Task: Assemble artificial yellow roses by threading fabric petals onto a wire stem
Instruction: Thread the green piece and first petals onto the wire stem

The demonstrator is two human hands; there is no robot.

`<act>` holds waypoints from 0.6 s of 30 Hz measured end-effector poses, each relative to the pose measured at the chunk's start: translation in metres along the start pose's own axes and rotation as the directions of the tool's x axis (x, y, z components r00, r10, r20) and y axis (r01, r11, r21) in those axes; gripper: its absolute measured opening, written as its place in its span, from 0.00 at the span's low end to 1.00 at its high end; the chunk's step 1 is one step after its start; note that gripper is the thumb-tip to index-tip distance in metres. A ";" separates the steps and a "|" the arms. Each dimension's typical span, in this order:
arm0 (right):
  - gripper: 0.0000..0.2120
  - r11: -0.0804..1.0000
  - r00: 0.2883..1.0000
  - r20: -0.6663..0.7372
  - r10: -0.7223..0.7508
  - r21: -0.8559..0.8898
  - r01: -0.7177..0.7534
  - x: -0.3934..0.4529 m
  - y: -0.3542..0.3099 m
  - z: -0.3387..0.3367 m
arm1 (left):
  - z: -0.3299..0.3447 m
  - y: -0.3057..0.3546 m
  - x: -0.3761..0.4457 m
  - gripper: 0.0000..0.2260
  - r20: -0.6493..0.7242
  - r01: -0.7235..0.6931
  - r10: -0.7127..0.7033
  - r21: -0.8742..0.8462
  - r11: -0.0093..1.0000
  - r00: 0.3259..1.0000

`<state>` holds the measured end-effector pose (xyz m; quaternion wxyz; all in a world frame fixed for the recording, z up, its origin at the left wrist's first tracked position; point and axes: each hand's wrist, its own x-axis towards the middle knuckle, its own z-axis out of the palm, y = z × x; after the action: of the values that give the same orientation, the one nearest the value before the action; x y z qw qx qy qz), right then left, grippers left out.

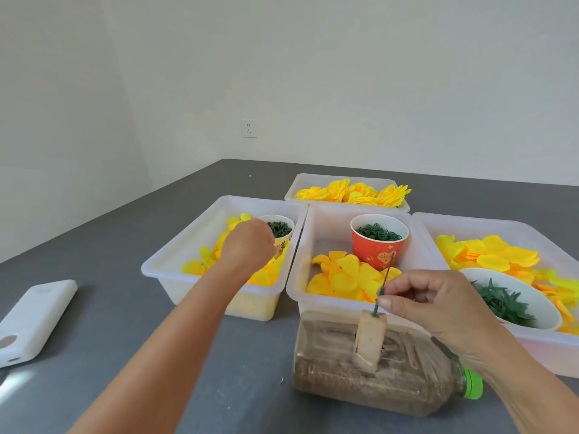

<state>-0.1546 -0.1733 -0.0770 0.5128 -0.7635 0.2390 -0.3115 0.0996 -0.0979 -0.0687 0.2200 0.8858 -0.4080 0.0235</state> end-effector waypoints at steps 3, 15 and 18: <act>0.09 1.000 1.000 0.025 -0.016 -0.026 0.016 0.000 -0.001 0.000 | 0.006 -0.018 0.010 0.09 0.239 0.049 -0.098 0.204 0.978 0.966; 0.08 0.999 1.000 0.026 0.008 -0.048 -0.007 -0.001 0.001 -0.001 | 0.012 -0.027 0.012 0.08 0.375 0.115 -0.107 -0.001 0.993 0.921; 0.08 0.999 1.000 0.021 0.016 -0.032 -0.016 0.000 0.001 -0.001 | 0.007 -0.028 0.012 0.03 0.272 0.170 -0.148 -0.060 0.984 0.951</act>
<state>-0.1553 -0.1740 -0.0778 0.5055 -0.7729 0.2446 -0.2954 0.1271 -0.0937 -0.0826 0.2006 0.9010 -0.3619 -0.1305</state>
